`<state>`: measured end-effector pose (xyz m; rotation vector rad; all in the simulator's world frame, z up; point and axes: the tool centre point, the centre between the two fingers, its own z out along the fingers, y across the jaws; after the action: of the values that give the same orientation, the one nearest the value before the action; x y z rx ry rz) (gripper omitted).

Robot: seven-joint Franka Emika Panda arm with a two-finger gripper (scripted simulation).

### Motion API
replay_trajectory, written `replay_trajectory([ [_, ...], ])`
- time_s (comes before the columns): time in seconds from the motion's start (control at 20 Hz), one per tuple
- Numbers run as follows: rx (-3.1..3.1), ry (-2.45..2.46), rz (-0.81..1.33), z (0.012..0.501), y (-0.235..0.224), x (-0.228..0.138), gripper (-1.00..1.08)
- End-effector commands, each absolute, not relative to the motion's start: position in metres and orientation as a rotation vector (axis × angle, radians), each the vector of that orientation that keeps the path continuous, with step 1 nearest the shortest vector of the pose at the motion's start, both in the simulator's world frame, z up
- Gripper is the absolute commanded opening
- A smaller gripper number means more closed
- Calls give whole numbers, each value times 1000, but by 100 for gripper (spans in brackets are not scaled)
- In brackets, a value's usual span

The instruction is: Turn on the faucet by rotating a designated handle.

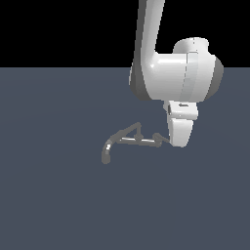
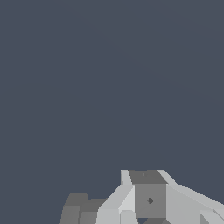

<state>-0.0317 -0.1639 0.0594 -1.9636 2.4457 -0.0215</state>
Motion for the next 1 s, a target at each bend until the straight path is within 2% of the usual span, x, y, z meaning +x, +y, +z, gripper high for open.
replay_trajectory([
  [0.0,-1976,2437,-12,60,-150,-37,-100],
  [0.35,-1985,2435,0,61,-125,-54,-100],
  [0.4,-1985,2435,0,61,-125,-54,-100],
  [0.45,-1945,2475,-7,59,-148,-57,-100],
  [0.85,-1985,2435,0,61,-91,-42,-100],
  [0.9,-1985,2435,0,61,-91,-42,-100],
  [0.95,-1909,2519,-3,59,-134,-57,-100],
])
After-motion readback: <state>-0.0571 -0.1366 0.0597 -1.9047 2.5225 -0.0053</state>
